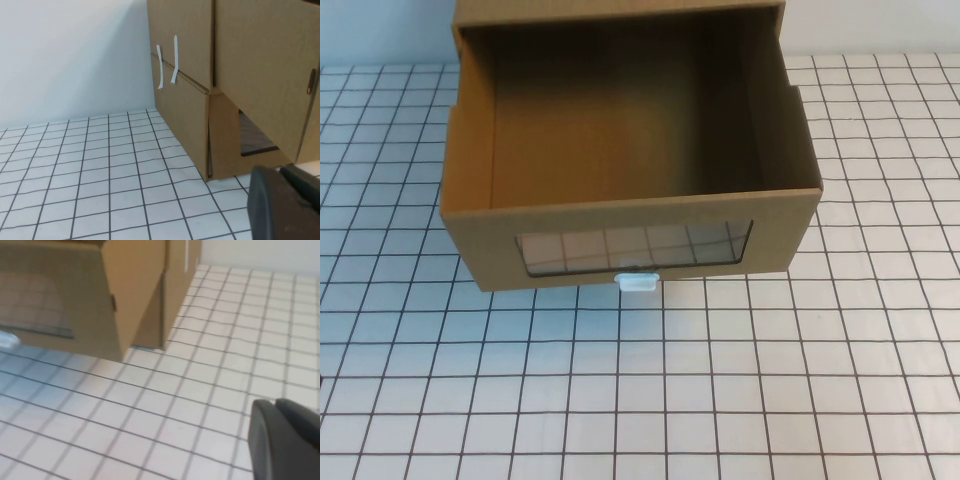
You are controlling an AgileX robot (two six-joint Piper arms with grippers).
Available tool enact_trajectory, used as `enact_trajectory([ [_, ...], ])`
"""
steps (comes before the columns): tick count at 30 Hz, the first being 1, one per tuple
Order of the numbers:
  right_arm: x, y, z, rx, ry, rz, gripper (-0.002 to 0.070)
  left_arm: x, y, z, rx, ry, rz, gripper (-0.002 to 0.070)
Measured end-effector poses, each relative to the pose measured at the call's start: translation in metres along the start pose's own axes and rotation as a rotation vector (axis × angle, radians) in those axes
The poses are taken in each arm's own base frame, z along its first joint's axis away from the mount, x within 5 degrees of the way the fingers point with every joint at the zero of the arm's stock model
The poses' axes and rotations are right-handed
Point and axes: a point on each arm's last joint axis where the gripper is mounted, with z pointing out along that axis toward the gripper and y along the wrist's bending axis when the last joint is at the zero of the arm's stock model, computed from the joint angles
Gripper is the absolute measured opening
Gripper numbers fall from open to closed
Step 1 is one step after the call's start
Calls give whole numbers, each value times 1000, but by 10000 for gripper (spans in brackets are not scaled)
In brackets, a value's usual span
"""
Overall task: Open the shoe box
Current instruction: 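Pull the top drawer of the cardboard box fully open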
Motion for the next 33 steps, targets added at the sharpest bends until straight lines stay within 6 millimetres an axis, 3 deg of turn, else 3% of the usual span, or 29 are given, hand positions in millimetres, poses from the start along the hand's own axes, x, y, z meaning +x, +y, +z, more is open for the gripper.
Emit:
enact_trajectory([
  [9, 9, -10, -3, 102, -72, -89, -13, 0, 0, 0, 0, 0, 0, -2],
  [19, 75, -20, -9, 246, -310, 9, -13, 0, 0, 0, 0, 0, 0, -2],
  [24, 76, -19, -17, 245, -396, 36, -13, 0, 0, 0, 0, 0, 0, -2],
  [33, 80, -20, -17, 244, -366, 104, -13, 0, 0, 0, 0, 0, 0, -2],
])
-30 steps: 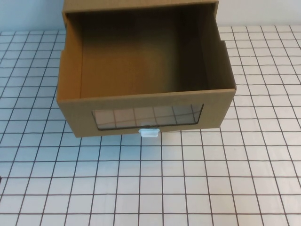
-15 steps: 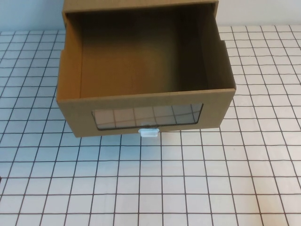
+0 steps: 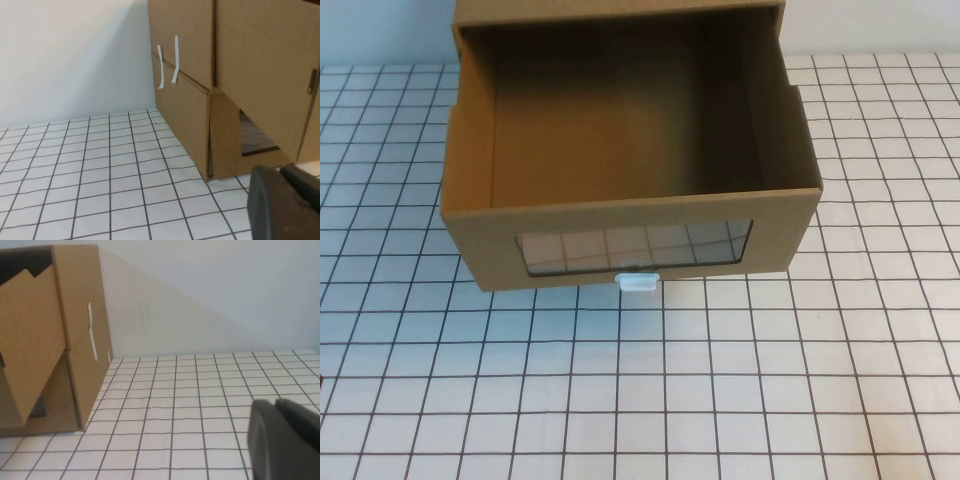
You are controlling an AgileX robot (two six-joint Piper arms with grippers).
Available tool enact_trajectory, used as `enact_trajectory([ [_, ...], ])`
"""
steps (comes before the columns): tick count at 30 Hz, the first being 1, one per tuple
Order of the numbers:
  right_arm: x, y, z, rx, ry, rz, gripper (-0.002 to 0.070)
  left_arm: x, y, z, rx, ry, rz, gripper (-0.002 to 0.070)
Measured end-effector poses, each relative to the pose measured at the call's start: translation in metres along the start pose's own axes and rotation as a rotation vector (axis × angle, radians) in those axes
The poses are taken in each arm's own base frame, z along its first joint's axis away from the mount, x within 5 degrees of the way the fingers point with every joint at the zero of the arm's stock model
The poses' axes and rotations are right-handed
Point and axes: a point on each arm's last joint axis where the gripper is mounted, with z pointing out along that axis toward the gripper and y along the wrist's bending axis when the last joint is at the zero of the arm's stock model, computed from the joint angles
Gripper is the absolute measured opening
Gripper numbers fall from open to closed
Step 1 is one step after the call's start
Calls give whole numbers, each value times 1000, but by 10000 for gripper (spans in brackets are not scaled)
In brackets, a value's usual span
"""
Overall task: Open the shoe box
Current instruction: 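Pull the top drawer of the cardboard box fully open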
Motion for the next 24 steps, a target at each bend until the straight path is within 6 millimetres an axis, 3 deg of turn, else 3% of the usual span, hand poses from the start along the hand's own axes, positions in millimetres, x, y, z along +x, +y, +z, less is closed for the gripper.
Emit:
enact_trajectory([
  [7, 4, 0, 0, 1, 41, 27, -13, 0, 0, 0, 0, 0, 0, -2],
  [16, 29, 2, -5, -30, 321, -14, -13, 0, 0, 0, 0, 0, 0, -2],
  [24, 31, 3, -5, -33, 345, -22, -13, 0, 0, 0, 0, 0, 0, -2],
])
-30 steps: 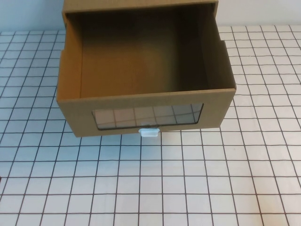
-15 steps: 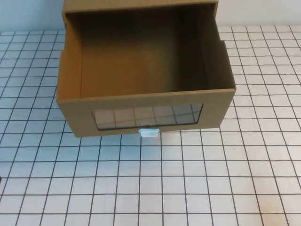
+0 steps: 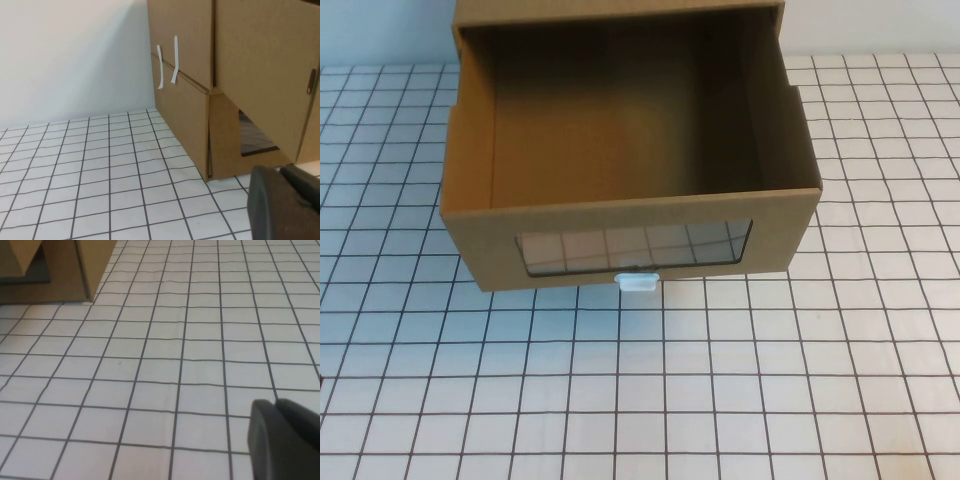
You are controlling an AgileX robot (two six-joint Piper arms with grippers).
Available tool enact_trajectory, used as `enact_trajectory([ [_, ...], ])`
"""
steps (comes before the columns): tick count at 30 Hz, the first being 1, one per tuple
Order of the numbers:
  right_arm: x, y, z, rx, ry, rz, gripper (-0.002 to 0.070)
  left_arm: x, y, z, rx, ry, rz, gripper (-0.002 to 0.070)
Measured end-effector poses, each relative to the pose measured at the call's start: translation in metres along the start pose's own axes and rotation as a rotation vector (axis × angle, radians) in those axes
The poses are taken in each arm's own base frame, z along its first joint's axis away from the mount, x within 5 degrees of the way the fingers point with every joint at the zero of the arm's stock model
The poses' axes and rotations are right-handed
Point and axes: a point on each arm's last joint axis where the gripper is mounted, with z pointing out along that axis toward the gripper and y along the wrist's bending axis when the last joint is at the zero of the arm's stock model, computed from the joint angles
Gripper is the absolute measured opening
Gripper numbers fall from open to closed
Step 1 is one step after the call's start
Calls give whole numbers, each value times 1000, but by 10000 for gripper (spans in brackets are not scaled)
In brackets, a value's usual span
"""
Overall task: Open the shoe box
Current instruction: 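Pull the top drawer of the cardboard box fully open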
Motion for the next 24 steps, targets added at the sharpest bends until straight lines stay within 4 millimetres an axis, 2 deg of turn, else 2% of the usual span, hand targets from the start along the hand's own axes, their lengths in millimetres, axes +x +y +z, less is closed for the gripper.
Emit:
enact_trajectory([
  [15, 0, 0, 0, 0, 2, 0, -13, 0, 0, 0, 0, 0, 0, -2],
  [17, 0, 0, 0, 0, 2, 0, -13, 0, 0, 0, 2, -2, 28, -2],
  [21, 0, 0, 0, 0, 4, 0, -13, 2, -3, -2, 34, 8, 215, -2],
  [24, 0, 0, 0, 0, 4, 0, -13, 7, -2, -6, 12, 54, 187, -2],
])
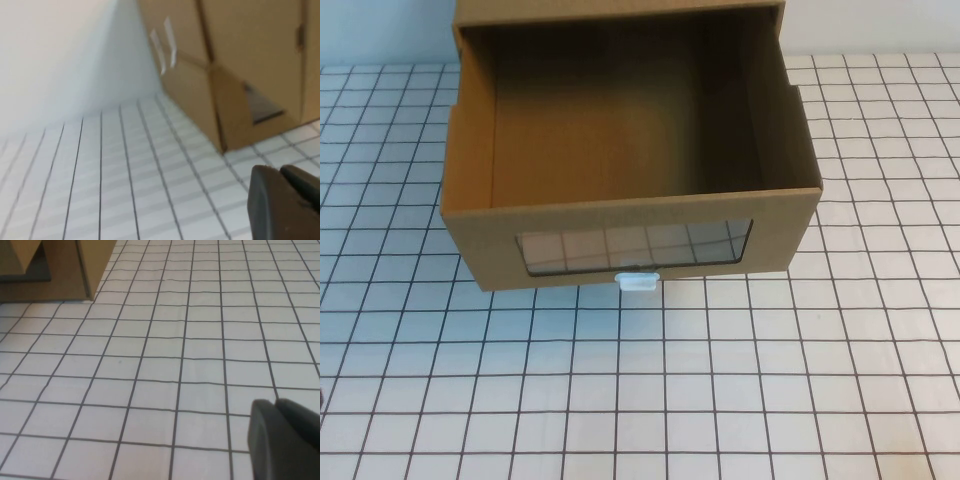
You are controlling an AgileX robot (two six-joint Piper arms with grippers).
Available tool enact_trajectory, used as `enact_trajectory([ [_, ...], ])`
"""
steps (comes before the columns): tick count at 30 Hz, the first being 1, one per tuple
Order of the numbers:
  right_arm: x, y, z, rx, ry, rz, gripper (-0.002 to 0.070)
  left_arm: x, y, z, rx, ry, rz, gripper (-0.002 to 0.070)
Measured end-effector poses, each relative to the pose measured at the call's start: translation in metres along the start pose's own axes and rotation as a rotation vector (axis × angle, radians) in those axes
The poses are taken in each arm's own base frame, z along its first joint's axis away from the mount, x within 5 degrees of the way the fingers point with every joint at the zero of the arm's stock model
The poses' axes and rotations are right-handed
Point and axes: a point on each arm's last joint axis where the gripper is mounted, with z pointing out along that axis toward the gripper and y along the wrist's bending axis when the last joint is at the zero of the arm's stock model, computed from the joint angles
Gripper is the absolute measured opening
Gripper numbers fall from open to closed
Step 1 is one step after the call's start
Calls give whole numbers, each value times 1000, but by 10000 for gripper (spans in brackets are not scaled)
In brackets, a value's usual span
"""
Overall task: Open the shoe box
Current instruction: 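Pull the top drawer of the cardboard box fully open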
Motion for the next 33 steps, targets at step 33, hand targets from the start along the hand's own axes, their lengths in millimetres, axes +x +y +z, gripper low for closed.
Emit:
enact_trajectory([
  [33, 0, 0, 0, 0, 3, -3, -13, 28, -3, -9, -50, 292, -166, -2],
])
